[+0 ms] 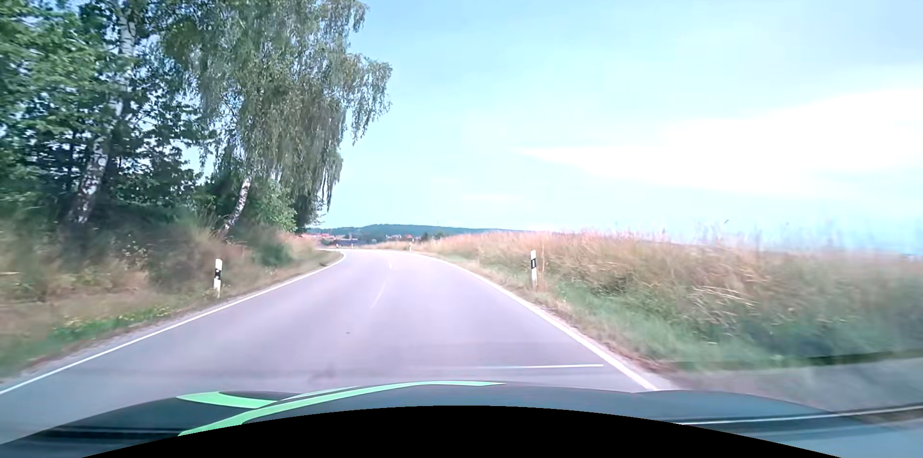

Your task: Follow the waypoints while adhering to traffic rules and regulations

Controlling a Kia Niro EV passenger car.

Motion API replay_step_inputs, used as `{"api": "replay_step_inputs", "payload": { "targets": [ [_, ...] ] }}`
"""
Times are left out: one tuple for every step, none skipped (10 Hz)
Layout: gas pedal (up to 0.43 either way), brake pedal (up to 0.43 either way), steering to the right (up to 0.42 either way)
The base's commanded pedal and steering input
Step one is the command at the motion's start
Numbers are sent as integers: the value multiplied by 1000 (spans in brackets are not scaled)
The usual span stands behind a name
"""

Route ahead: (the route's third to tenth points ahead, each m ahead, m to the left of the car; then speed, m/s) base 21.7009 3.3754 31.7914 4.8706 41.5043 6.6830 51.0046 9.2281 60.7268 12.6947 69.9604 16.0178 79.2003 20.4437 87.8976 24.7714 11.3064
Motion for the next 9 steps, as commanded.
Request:
{"api": "replay_step_inputs", "payload": {
  "targets": [
    [350,0,-37],
    [350,0,-39],
    [350,0,-39],
    [350,0,-39],
    [339,0,-39],
    [339,0,-36],
    [339,0,-35],
    [339,0,-35],
    [339,0,-34]
  ]
}}
